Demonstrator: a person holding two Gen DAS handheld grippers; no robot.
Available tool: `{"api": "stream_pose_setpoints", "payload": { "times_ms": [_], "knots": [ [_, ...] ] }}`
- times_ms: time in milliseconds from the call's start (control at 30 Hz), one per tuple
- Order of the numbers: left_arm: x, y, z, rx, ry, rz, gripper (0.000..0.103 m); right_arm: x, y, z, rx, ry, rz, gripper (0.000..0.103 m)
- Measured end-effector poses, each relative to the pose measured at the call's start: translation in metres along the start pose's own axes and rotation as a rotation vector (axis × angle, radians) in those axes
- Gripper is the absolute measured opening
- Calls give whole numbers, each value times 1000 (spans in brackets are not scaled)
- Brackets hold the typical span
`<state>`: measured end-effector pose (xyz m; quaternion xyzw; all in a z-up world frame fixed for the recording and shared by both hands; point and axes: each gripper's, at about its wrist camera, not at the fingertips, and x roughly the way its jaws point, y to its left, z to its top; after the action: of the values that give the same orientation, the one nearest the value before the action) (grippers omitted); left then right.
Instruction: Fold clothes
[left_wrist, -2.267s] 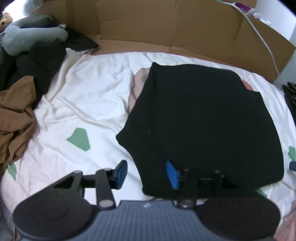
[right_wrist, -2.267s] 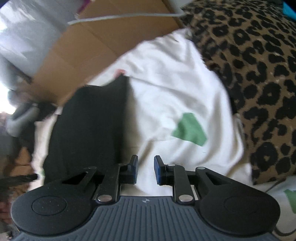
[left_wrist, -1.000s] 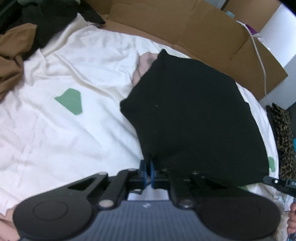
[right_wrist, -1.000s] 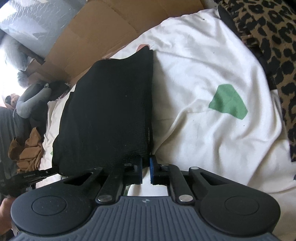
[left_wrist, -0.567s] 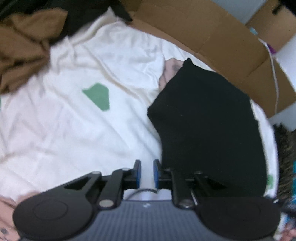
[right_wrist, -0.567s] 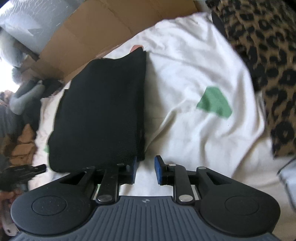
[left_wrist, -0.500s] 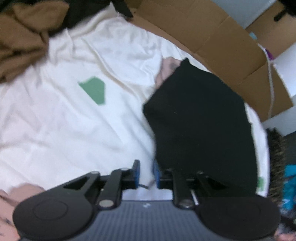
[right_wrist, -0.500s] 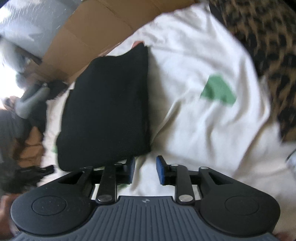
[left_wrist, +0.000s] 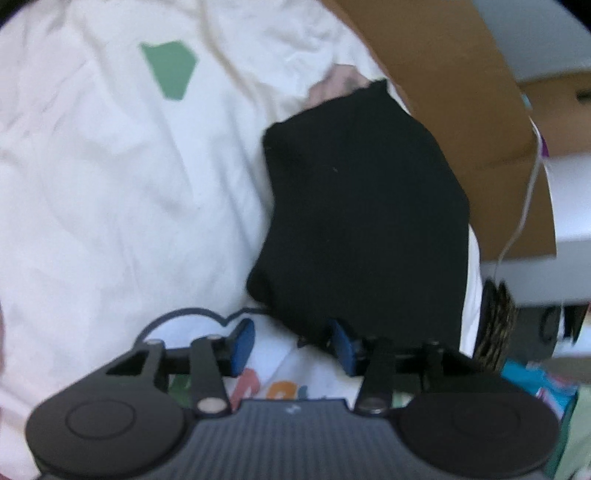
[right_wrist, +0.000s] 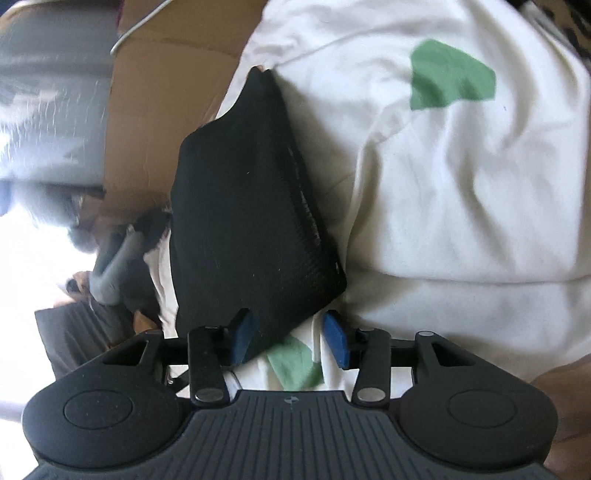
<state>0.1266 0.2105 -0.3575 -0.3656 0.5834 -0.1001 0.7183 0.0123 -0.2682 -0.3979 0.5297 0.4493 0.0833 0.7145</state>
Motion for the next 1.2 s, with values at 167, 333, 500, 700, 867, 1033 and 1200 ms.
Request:
{"api": "stream_pose_setpoints", "payload": {
  "times_ms": [167, 333, 500, 700, 867, 1033, 1200],
  "knots": [
    [6, 1, 0, -6, -20, -25, 52, -5, 0, 6, 17, -17, 24, 10],
    [7, 9, 4, -67, -39, -61, 52, -19, 10, 13, 8, -66, 85, 4],
    [10, 14, 8, -118, -81, -104, 50, -13, 14, 14, 6, -65, 81, 9],
    [-1, 21, 12, -135, -115, -161, 34, 7, 11, 12, 1, -36, 50, 31],
    [-2, 25, 11, -121, -117, -150, 36, 9, 8, 17, 22, -50, 57, 14],
    [11, 24, 2, -127, -71, -173, 53, 2, 9, 16, 15, -57, 89, 6],
    [32, 16, 5, -119, -55, -187, 56, 5, 8, 18, 32, -48, 73, 12]
  ]
}}
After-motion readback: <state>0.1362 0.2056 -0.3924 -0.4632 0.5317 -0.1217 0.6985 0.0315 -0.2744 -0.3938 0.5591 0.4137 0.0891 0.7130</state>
